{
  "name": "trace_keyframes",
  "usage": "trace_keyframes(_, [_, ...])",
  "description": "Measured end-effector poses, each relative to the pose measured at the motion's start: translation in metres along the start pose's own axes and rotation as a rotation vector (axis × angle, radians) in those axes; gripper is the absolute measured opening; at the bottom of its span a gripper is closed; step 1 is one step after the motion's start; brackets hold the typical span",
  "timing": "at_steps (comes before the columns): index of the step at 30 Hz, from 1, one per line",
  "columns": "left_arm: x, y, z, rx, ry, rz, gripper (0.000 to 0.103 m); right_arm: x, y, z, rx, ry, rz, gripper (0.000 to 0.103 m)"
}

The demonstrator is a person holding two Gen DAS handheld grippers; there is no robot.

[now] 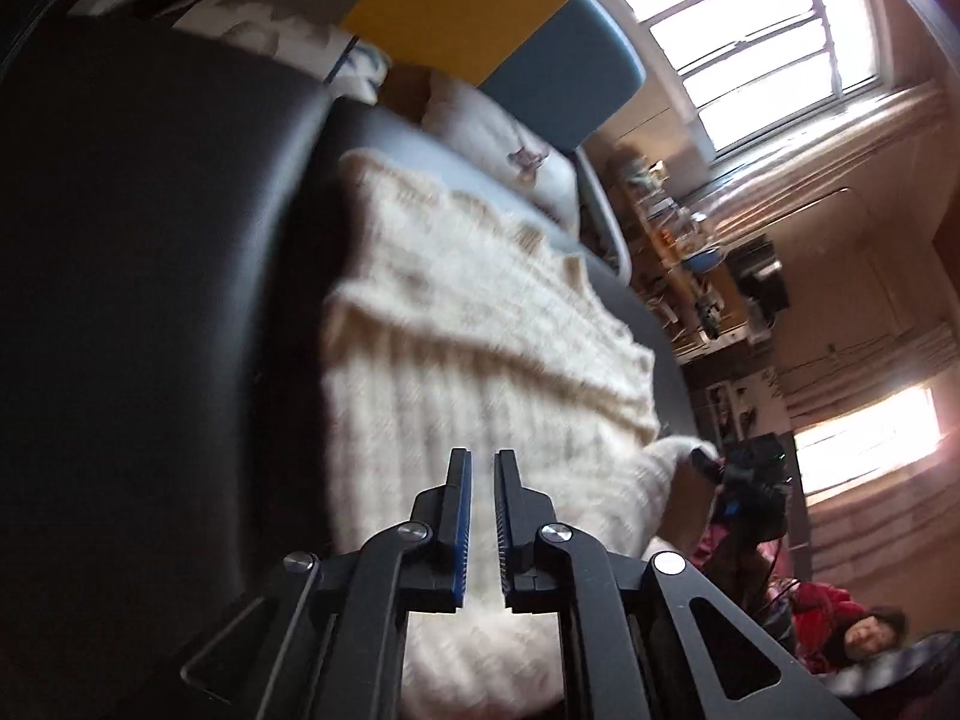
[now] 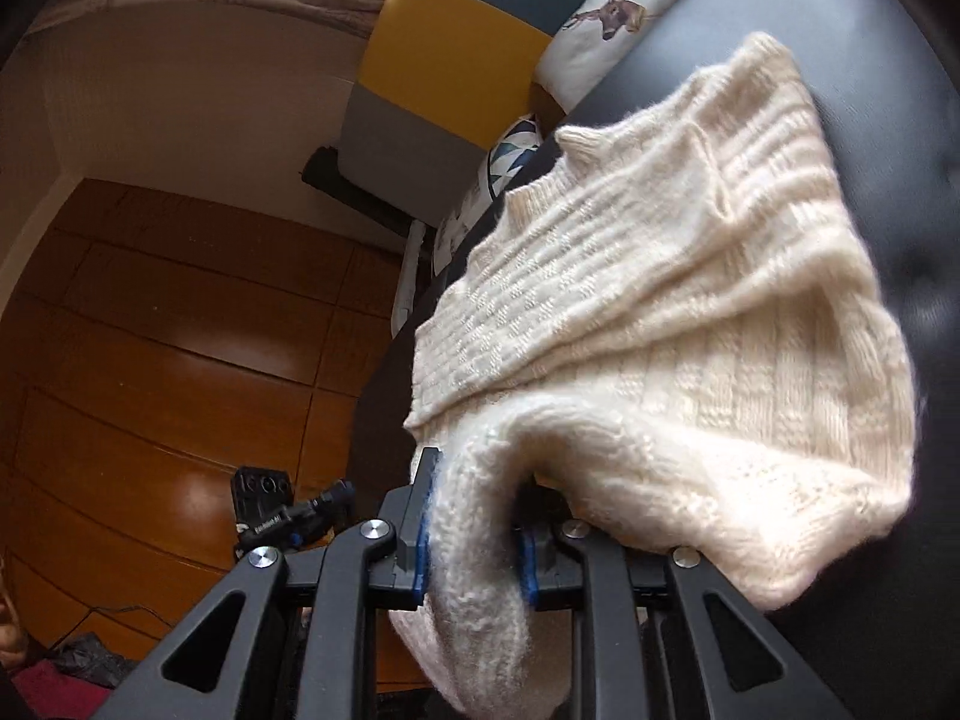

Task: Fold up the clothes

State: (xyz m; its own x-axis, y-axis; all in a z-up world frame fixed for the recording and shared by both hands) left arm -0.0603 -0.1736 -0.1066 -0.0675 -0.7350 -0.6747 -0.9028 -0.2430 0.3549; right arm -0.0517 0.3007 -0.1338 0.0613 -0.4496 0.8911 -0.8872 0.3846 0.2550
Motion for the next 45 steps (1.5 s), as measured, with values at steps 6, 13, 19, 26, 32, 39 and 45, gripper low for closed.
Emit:
trace_keyframes(6, [0.038, -0.098, -0.022, 0.068, 0.005, -0.124, 0.058, -0.025, -0.033, -0.011, -0.018, -0.016, 0.087, 0.021])
trace_keyframes(13, [-0.001, -0.151, -0.003, 0.092, -0.004, 0.051, 0.071, -0.014, -0.056, -0.024, -0.017, -0.037, 0.074, 0.023])
trace_keyframes(19, [-0.004, -0.160, -0.008, -0.030, 0.058, 0.027, 0.006, -0.004, -0.075, -0.023, -0.003, -0.062, 0.025, 0.023])
trace_keyframes(26, [-0.006, -0.140, -0.032, -0.164, -0.198, -0.117, 0.005, 0.016, -0.096, -0.003, 0.125, -0.065, -0.121, 0.023])
trace_keyframes(32, [-0.041, -0.098, -0.059, -0.226, -0.406, -0.061, 0.005, 0.047, -0.087, -0.025, 0.055, 0.106, -0.154, 0.020])
trace_keyframes(39, [-0.052, 0.007, -0.055, -0.299, -0.560, -0.082, 0.005, 0.052, 0.001, -0.026, -0.098, 0.158, -0.074, 0.020])
trace_keyframes(45, [-0.012, 0.100, 0.028, -0.244, -0.416, -0.334, 0.006, -0.001, 0.089, 0.002, -0.214, 0.032, 0.164, 0.032])
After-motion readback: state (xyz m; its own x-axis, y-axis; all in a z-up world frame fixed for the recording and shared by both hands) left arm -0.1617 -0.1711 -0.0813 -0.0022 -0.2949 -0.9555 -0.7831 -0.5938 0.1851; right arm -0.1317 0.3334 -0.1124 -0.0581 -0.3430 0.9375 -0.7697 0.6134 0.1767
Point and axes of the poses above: each gripper's, at about its wrist camera, not at the fingertips, and z roughly the way its jaws point, x to its left, y to its top, the point moved 1 cm from there along z, roughly the way its jaws point, and after that the axes turned 3 degrees about -x, right-handed, at the moved point
